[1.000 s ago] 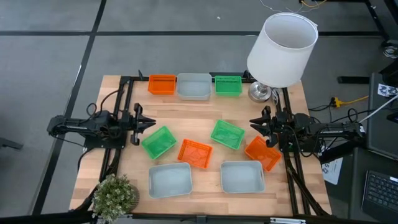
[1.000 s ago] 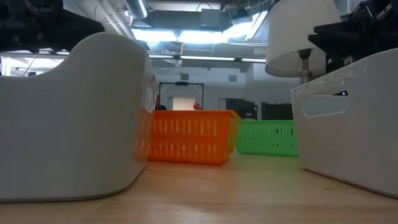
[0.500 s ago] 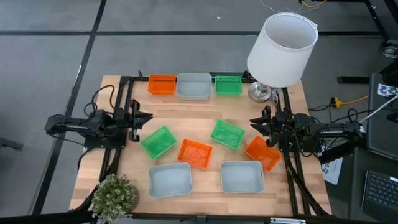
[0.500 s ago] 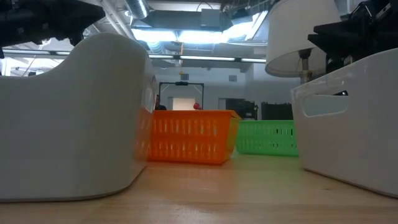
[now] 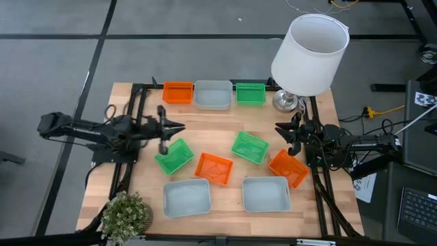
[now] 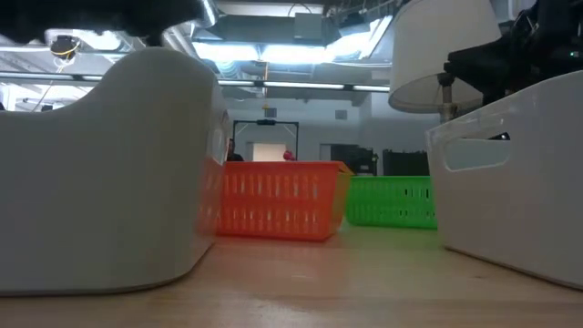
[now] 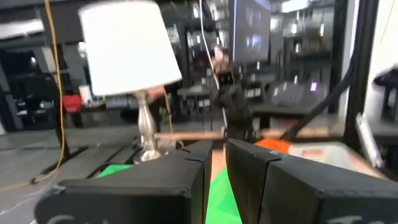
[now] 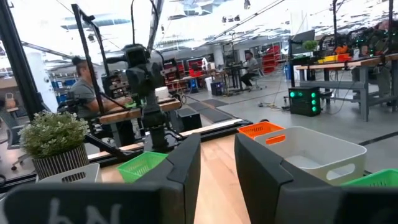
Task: Stack baskets by color
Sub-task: Stack the bottom left orange bin on the top orange bin
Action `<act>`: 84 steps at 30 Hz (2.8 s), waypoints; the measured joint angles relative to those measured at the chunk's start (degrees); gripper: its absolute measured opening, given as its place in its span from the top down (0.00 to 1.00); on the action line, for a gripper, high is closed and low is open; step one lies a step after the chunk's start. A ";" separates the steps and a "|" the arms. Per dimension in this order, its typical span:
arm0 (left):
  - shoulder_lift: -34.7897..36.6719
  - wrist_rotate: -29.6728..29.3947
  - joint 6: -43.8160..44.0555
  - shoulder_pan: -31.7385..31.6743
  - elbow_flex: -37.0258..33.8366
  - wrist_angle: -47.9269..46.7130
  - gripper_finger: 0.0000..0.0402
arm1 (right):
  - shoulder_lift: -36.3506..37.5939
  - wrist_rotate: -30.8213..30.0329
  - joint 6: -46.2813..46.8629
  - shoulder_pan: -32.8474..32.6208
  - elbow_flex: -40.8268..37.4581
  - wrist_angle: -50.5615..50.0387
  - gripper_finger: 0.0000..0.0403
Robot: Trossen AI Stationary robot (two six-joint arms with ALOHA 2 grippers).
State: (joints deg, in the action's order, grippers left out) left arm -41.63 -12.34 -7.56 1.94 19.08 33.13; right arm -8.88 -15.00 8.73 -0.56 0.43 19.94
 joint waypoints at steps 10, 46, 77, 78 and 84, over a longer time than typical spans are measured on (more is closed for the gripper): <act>-28.26 -1.27 -7.74 -1.53 18.72 -0.63 0.90 | 0.00 0.05 1.51 0.00 0.00 -2.51 0.75; -53.02 17.28 2.94 -1.21 44.06 -50.13 0.74 | -0.99 1.17 7.15 0.00 0.00 -16.45 0.75; -59.22 13.62 -0.83 0.26 46.15 -52.53 0.74 | -3.14 2.14 7.30 -0.01 0.00 -16.43 0.75; -58.59 12.68 -0.98 0.24 46.62 -52.99 0.74 | -3.45 2.29 7.30 -0.02 0.00 -16.32 0.75; -56.09 8.18 -1.80 -0.06 48.33 -52.87 0.74 | -4.33 2.63 7.31 -0.11 0.00 -16.49 0.75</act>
State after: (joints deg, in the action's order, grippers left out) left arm -97.73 -4.16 -9.36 1.88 67.41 -19.74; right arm -13.22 -12.38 16.04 -0.67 0.43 3.45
